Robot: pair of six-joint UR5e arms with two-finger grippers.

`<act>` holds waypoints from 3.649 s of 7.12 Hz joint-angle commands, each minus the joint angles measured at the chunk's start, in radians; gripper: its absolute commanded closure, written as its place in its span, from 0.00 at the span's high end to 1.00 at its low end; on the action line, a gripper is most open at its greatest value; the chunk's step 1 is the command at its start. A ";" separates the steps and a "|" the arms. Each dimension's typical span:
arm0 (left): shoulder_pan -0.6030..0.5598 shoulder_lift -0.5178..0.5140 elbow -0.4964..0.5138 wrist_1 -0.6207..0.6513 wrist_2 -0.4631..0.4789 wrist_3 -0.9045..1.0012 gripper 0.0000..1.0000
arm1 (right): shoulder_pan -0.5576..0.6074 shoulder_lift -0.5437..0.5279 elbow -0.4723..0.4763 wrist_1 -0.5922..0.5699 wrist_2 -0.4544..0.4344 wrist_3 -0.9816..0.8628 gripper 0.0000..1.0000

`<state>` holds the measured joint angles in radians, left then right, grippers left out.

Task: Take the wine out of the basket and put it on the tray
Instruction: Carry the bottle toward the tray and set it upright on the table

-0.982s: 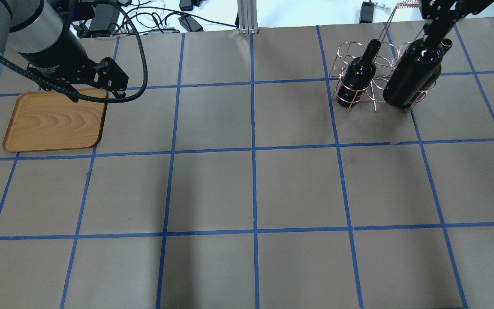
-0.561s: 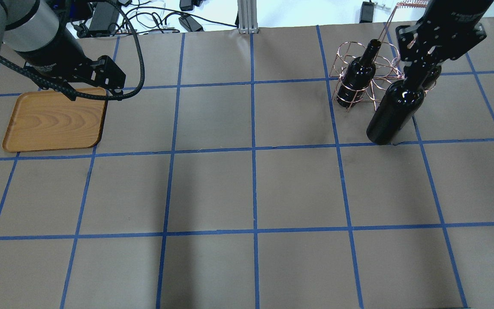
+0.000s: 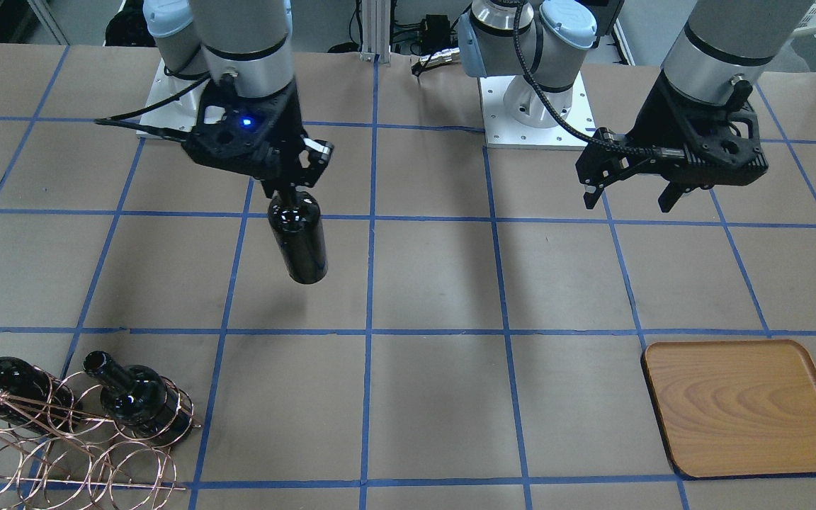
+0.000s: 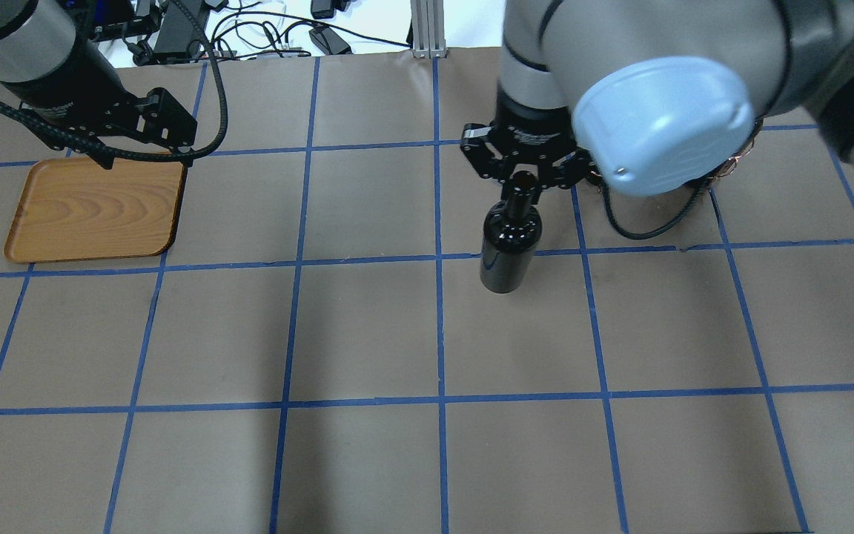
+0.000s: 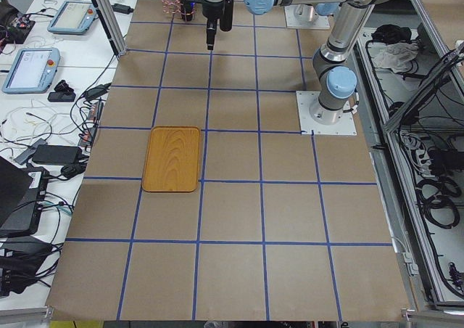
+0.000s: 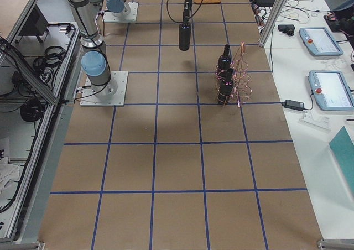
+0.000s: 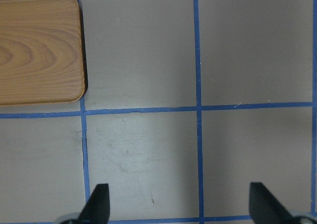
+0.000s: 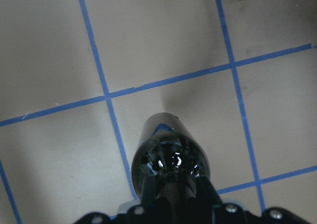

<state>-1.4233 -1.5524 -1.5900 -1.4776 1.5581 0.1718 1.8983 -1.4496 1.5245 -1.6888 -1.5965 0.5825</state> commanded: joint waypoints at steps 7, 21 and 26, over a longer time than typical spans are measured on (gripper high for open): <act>0.126 -0.001 0.012 -0.001 -0.006 0.172 1.00 | 0.390 0.259 -0.199 -0.103 0.000 0.591 0.04; 0.122 0.008 0.012 -0.044 -0.007 0.170 1.00 | 0.412 0.301 -0.227 -0.138 -0.022 0.596 0.95; 0.109 0.032 0.002 -0.056 -0.006 0.146 1.00 | 0.169 0.135 -0.216 0.060 -0.002 0.263 1.00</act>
<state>-1.3051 -1.5298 -1.5832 -1.5289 1.5556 0.3261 2.1671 -1.2708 1.3050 -1.7251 -1.6105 0.9912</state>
